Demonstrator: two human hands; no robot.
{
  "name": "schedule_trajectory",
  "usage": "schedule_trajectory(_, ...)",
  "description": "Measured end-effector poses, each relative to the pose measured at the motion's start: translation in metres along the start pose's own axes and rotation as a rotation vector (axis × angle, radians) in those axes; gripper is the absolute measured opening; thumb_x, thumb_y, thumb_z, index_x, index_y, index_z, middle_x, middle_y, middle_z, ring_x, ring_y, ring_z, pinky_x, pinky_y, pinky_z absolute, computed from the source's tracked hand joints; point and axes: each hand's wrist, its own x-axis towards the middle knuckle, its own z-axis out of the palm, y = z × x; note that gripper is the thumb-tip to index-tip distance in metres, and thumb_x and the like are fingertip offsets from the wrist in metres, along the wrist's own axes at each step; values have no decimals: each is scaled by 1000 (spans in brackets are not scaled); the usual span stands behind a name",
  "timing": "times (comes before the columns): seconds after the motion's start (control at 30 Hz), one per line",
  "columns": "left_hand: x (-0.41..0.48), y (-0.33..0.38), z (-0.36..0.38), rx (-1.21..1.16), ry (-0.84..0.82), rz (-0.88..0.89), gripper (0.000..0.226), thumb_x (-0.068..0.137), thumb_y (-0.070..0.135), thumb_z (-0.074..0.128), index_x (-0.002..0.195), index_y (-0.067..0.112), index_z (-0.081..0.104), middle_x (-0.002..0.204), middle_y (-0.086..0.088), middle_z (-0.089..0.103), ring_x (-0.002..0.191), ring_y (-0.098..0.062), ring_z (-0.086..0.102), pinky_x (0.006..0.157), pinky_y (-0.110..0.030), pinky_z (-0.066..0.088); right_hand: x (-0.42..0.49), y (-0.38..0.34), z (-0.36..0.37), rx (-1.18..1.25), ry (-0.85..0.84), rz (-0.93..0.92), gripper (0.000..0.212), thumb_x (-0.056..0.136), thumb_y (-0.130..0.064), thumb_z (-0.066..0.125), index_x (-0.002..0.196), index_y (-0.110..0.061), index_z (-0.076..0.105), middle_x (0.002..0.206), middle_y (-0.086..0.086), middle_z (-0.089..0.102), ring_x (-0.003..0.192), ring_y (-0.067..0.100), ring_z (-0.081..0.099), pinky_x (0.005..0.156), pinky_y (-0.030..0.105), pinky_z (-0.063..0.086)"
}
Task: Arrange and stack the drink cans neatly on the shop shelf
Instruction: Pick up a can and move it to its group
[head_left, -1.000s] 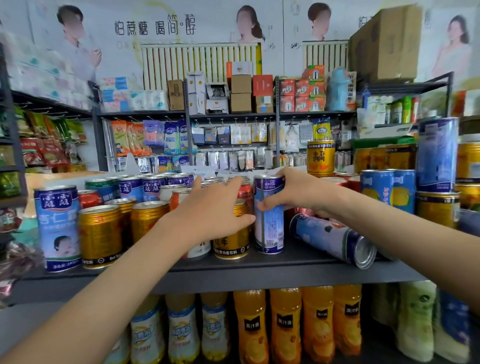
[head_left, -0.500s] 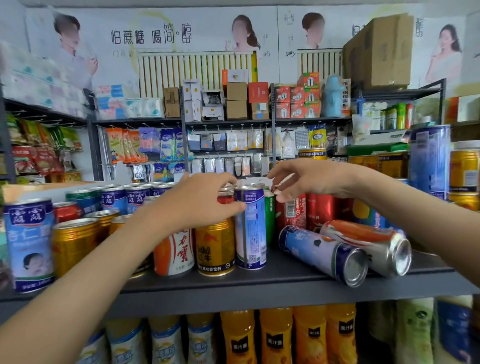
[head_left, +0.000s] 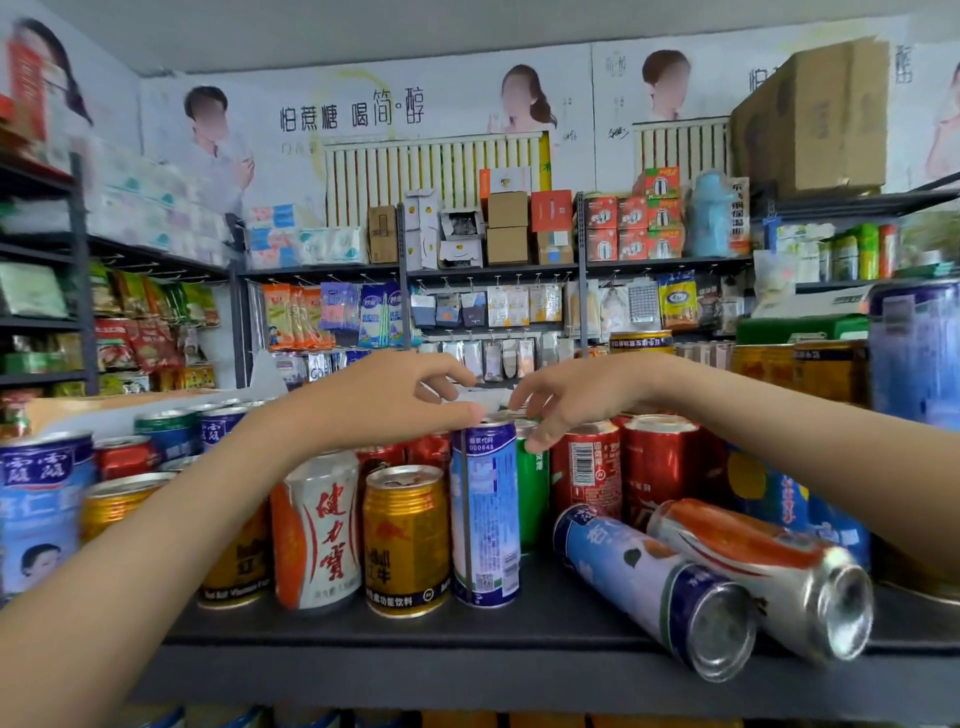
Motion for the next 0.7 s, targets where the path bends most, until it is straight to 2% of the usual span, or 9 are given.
schedule_trajectory(0.1,2,3,-1,-7,-9,-11,61,65,81,53,114,44,54,107,23,60,99,6,58,95,-32,48,8,2,2,-7,-3,9,65,85,-43,65,139,-20,40,138,2,47,122,21,47,106,41,38)
schedule_trajectory(0.2,5,5,-3,4,-25,-39,65,64,72,45,120,40,54,111,19,62,101,2,57,97,-33,47,11,2,0,6,-11,6,60,85,-46,62,136,-19,44,135,2,49,118,20,48,101,38,41)
schedule_trajectory(0.27,8,5,-4,16,-34,-44,58,69,70,46,119,42,54,110,20,63,102,2,58,98,-35,46,12,1,-2,11,-31,0,57,88,-42,59,135,-11,47,130,2,52,114,20,51,92,30,44)
schedule_trajectory(0.33,11,4,-4,15,-40,-56,45,79,63,51,119,42,54,109,20,63,101,2,58,97,-35,47,15,2,-5,-7,-67,2,63,88,-40,60,138,-6,43,136,7,50,123,24,49,98,34,41)
schedule_trajectory(0.4,15,3,-5,18,-53,-67,38,85,55,53,120,40,54,108,19,64,101,2,58,97,-34,46,19,2,-7,-47,-110,10,72,85,-41,64,145,-13,35,144,4,42,132,23,40,107,38,35)
schedule_trajectory(0.47,19,2,-7,24,-90,-67,37,86,54,53,120,40,54,108,19,64,101,1,58,98,-34,45,24,2,-9,-101,-160,6,78,83,-43,67,148,-20,28,149,3,36,135,22,35,108,37,32)
schedule_trajectory(0.57,26,0,-9,47,-169,-76,37,87,55,51,121,42,51,113,19,62,105,-2,57,100,-34,44,32,1,-11,-151,-202,-14,83,83,-41,67,150,-20,23,151,4,33,136,21,32,104,32,30)
schedule_trajectory(0.7,36,1,-6,134,-305,-86,38,89,55,48,125,42,49,118,18,59,107,-4,56,99,-31,42,41,1,-11,-168,-200,-28,85,81,-43,70,149,-17,26,150,4,30,137,21,31,97,25,29)
